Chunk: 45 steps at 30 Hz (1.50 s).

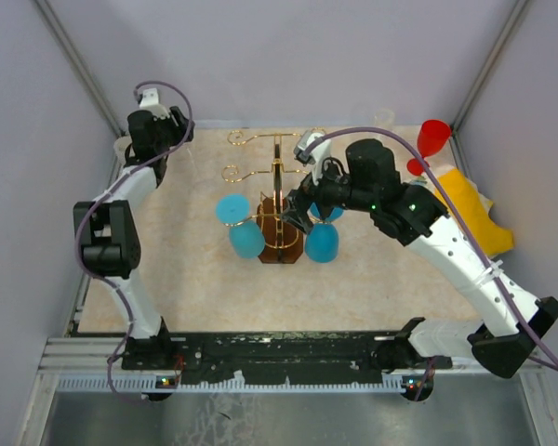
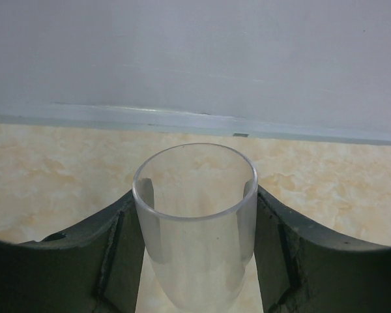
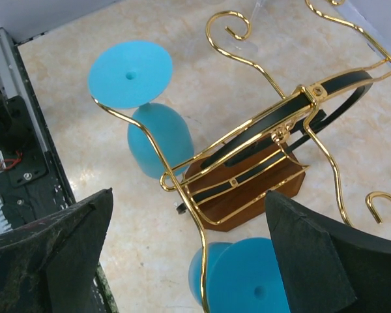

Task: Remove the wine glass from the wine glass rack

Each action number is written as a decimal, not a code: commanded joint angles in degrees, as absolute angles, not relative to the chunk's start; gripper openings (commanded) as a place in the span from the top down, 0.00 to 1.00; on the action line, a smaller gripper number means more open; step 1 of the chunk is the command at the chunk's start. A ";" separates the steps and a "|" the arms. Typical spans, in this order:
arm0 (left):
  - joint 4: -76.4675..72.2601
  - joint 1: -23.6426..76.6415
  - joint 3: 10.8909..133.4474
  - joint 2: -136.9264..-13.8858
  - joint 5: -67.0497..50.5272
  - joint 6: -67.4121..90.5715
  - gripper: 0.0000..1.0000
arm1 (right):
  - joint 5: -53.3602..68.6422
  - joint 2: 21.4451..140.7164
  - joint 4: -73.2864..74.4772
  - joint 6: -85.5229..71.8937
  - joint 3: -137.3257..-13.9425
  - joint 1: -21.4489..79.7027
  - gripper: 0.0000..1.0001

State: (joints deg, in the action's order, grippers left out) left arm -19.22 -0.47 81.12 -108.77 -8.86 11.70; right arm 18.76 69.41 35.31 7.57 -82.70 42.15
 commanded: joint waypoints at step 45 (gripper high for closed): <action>-75.76 6.20 66.37 -119.80 9.05 -4.79 0.00 | 23.77 74.42 31.67 7.82 -82.49 34.72 0.01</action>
